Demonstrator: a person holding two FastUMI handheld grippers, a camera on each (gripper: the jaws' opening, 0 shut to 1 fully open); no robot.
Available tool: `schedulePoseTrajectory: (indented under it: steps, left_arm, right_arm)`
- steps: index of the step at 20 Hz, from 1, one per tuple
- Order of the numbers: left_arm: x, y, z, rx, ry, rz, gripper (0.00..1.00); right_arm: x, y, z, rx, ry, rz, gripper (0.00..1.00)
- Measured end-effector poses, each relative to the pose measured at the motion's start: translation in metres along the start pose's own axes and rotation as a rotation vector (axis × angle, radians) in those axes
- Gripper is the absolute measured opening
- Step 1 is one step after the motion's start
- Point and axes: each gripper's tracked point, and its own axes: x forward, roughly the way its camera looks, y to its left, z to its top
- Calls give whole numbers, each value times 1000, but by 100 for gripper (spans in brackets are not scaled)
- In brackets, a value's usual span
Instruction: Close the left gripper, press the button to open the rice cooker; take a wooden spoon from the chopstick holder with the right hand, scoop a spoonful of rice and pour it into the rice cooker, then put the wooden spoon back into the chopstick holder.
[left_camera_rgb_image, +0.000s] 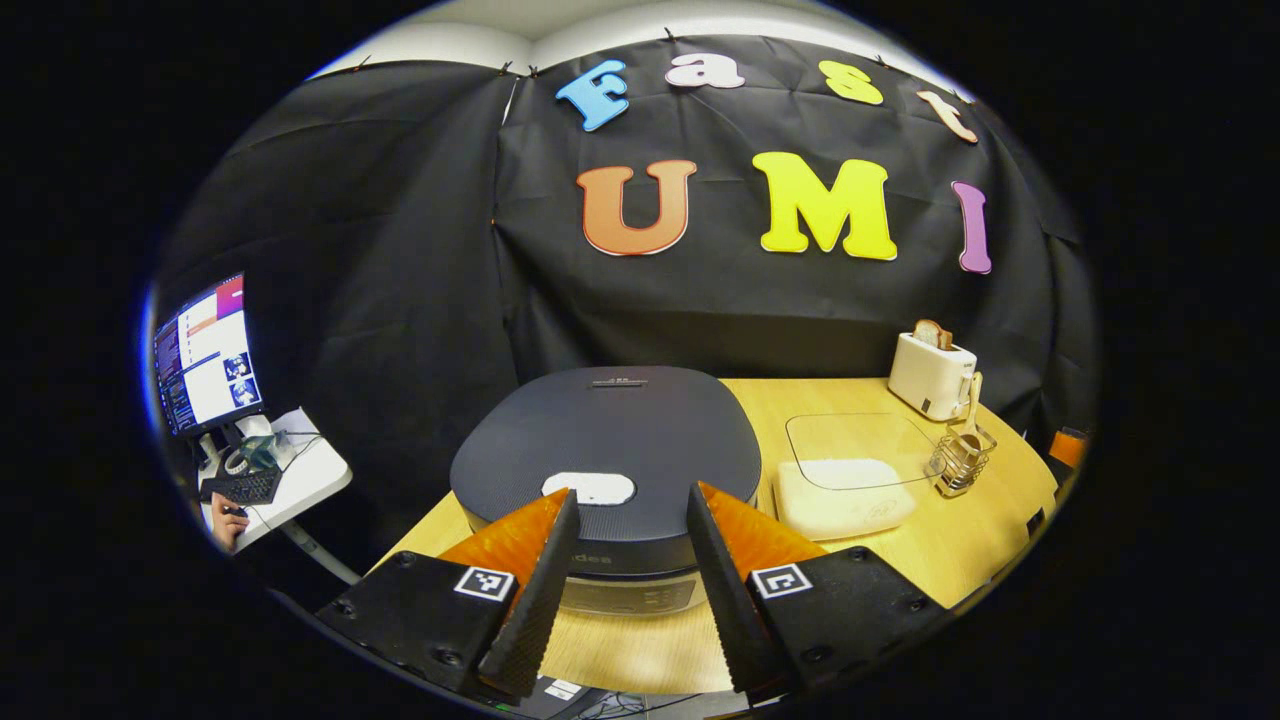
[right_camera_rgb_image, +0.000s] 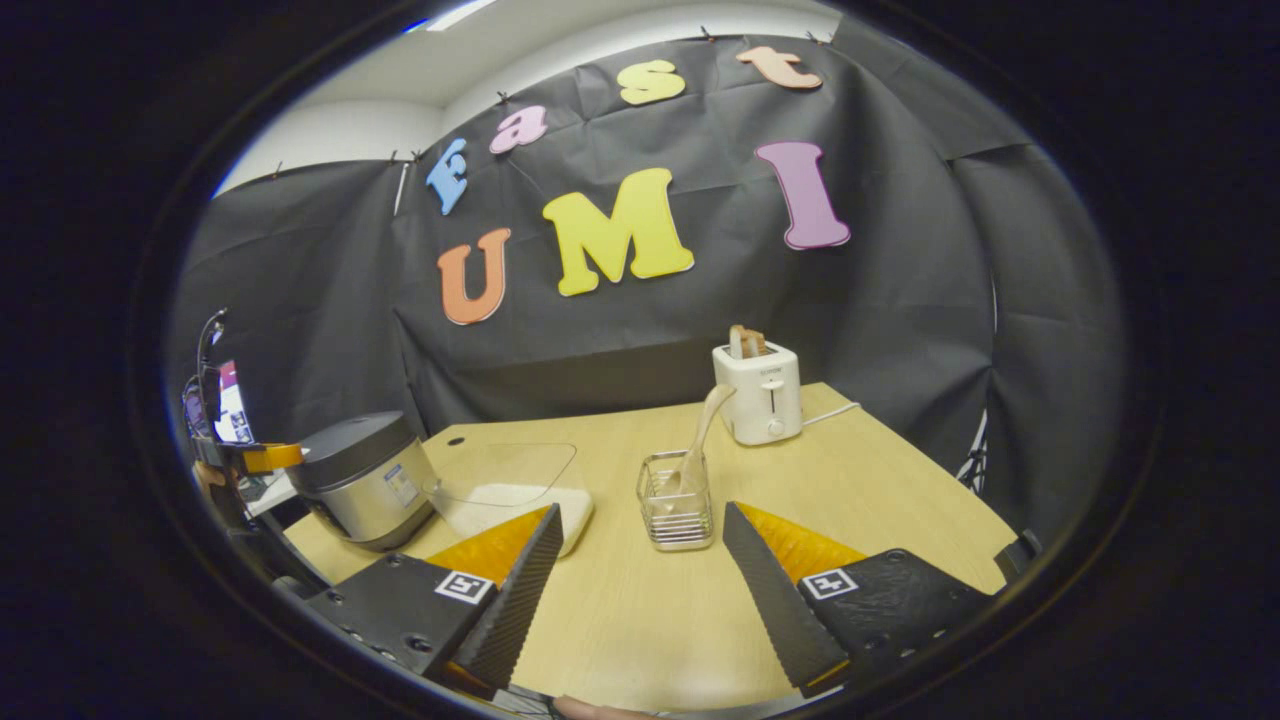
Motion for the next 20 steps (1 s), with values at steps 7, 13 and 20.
schedulePoseTrajectory:
  steps: [7,13,20]
  left_arm:
    - [-22,-22,10,15,-112,70,70]
    - [-46,-83,5,60,-153,-3,69]
    - [-60,-151,-4,57,-179,-122,75]
  right_arm:
    - [-10,14,2,-33,-20,16,96]
    - [-18,29,-2,-85,-38,25,91]
    - [-23,36,-29,-90,-4,25,92]
